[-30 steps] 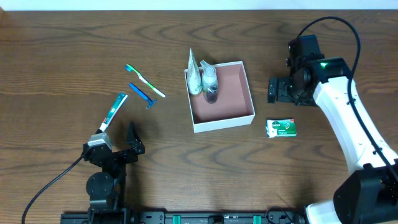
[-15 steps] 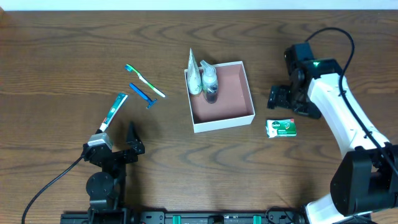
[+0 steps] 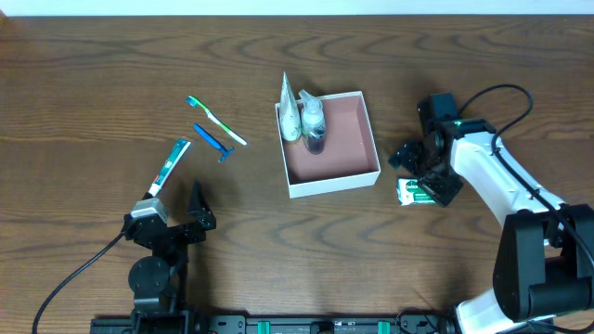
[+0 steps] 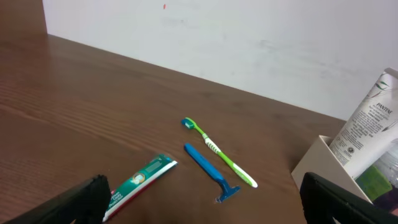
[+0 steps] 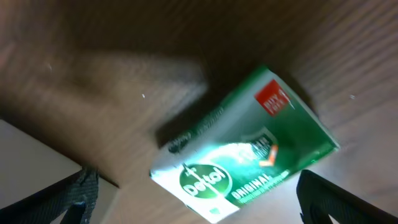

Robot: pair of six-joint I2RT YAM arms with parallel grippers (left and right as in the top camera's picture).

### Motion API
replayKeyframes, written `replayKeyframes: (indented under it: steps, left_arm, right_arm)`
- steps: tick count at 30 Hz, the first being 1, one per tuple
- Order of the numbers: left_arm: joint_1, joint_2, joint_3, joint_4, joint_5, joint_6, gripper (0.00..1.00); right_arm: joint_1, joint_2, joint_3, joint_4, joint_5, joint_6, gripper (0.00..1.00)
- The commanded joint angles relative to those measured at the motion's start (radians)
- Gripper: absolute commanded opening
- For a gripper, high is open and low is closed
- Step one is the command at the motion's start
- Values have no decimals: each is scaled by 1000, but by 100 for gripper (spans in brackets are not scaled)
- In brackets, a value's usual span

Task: Pack container
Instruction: 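Lower the right gripper onto the green Dettol soap bar and grasp it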

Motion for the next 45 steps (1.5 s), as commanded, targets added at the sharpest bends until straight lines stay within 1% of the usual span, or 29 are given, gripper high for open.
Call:
replayKeyframes:
  steps: [1,6,10,13,15,17,25,30,34,38,40,43,45]
  left_arm:
    - [5,1,-21,-35,-16,9,98]
    - [5,1,-21,-35,-16,9,98]
    - [5,1,-21,-35,-16,9,98]
    - [5,1,-21,-35,-16,9,98]
    - [5,1,-21,-35,-16,9,98]
    - [5,1,-21,-35,-16,9,98]
    - [5,1,-21,-35,-16,9,98]
    - [5,1,-21,-35,-16,9,98]
    - [5,1,-21,-35,-16,9,98]
    - [5,1,-21,-35,-16,9,98]
    - [5,1,-21,-35,-16,9,98]
    - [5,1,-21,-35,-16,9,98]
    - [5,1,-21,-35,-16,9,98]
  right_arm:
    - [-9,5,-25,32,19,101,99]
    - [-23,5,-66,97,76,149,99]
    - [-52,5,-93,142,82,150,97]
    - [-73,5,-110,153,82,150,94]
    - [-80,5,-126,158,82,149,90]
    - [-81,5,-142,165,82,125,87]
    - [-79,5,-176,191,75,47,83]
    - [-77,5,-176,213,30,-49,78]
    - [-77,5,-176,219,14,-142,72]
    - [-75,5,-176,218,-2,-169,65]
    - [-71,5,-176,216,-19,-169,65]
    - [-63,5,-176,206,-48,-164,70]
    - [-56,5,-176,195,-53,-143,71]
